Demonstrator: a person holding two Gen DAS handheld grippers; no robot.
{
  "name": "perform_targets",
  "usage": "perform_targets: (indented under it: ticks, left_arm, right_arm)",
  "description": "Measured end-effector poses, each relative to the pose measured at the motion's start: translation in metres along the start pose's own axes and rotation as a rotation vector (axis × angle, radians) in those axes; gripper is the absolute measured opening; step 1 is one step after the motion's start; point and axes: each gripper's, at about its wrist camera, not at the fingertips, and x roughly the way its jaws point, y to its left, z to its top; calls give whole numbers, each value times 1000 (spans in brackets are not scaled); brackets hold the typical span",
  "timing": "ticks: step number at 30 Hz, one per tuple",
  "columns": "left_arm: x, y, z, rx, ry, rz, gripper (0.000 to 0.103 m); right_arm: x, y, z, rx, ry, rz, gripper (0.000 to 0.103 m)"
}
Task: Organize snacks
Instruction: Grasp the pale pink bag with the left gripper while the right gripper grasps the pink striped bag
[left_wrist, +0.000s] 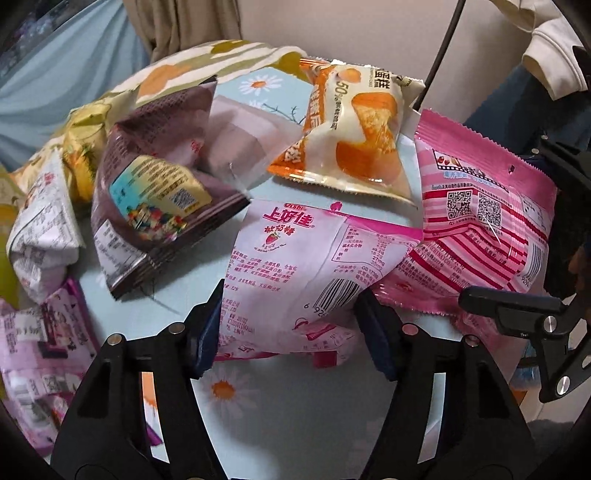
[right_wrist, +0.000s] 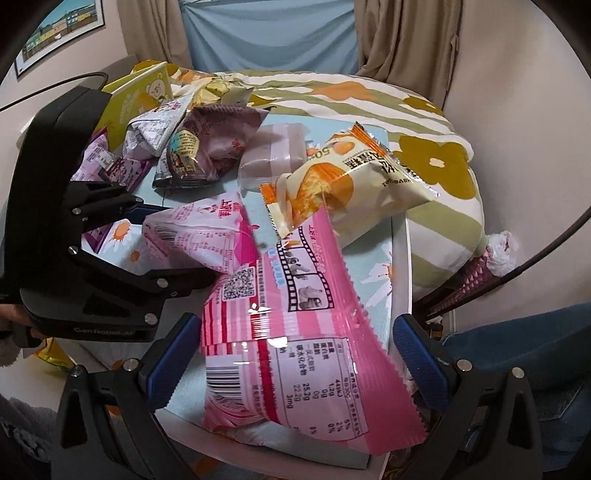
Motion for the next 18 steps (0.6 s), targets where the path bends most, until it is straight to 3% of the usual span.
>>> perform_targets:
  ticks: [7,13,18]
  left_arm:
    - [-13,-2,-18,-32,7,22,64]
    - [-20,-1,-29,-62,6,40,63]
    - [-25,-1,-32,-85,6,46,62]
  right_arm:
    - [3,6,-1,-58,-2,15,101]
    - [7,11,-1,-99,12,59,91]
    - [7,15,-1,-131,25,104,75]
